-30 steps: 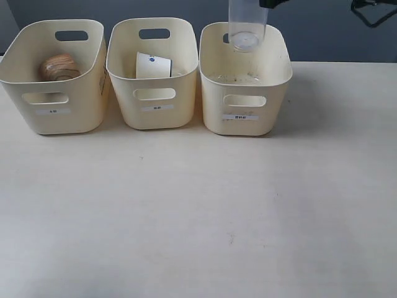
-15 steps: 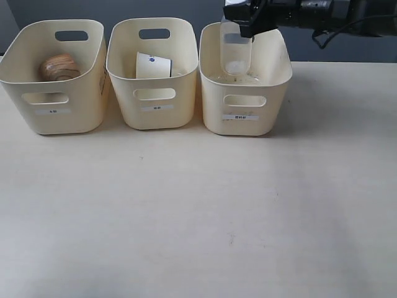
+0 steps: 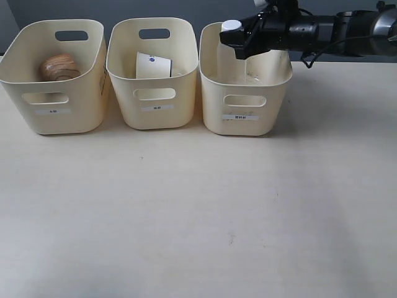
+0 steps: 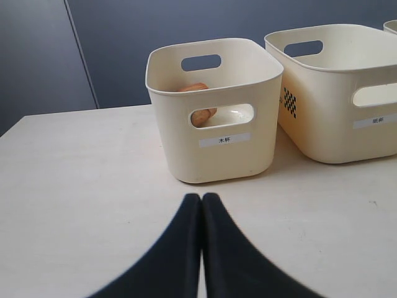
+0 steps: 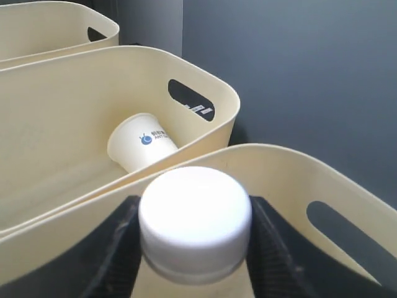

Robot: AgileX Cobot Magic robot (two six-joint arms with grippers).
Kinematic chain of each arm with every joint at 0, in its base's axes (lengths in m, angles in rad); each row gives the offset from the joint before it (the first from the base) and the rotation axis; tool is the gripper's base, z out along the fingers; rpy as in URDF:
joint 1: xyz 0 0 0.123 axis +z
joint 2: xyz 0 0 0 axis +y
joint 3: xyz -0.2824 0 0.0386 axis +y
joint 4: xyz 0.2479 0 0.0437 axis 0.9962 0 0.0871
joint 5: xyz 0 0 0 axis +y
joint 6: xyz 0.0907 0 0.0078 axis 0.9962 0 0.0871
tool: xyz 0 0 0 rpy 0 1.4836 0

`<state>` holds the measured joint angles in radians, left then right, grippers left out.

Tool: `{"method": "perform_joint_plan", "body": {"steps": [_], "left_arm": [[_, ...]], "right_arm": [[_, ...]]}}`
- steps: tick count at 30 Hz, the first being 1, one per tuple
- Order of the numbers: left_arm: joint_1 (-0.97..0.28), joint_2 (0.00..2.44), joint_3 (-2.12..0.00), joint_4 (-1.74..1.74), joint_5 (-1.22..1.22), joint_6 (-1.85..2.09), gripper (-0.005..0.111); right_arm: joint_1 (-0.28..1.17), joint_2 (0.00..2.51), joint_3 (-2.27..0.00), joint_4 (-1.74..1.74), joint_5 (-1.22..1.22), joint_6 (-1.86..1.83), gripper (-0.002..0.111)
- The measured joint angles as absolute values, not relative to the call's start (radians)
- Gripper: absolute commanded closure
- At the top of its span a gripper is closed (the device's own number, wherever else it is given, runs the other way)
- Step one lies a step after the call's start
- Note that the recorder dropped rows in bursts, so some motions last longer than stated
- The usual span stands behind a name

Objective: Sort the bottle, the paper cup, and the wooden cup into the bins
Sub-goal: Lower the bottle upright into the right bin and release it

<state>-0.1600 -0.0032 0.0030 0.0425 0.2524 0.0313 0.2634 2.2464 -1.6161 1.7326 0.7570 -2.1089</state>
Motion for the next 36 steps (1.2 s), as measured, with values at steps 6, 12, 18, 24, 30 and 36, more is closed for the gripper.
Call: {"method": "perform_joint_plan", "body": {"steps": [6, 12, 18, 24, 30, 36], "left_arm": [[-0.16, -0.003, 0.003, 0.042, 0.252, 0.031, 0.107], [-0.16, -0.003, 0.003, 0.042, 0.252, 0.031, 0.107], [-0.16, -0.003, 0.003, 0.042, 0.252, 0.031, 0.107], [-0.16, -0.003, 0.003, 0.042, 0.252, 0.031, 0.107], [-0.16, -0.003, 0.003, 0.042, 0.252, 0.031, 0.107], [-0.16, -0.003, 0.003, 0.042, 0.252, 0.031, 0.107]], "right_arm": [[0.263, 2.28, -1.616, 1.733, 0.749, -2.109, 0.109], [0.263, 2.282, -1.616, 1.733, 0.731, -2.109, 0.08], [0.263, 2.282, -1.616, 1.733, 0.726, -2.093, 0.068], [0.263, 2.282, -1.616, 1.733, 0.732, -2.09, 0.064], [0.263, 2.282, -1.616, 1.733, 0.778, -2.087, 0.052], [0.263, 2.282, -1.616, 1.733, 0.787, -2.07, 0.052]]}}
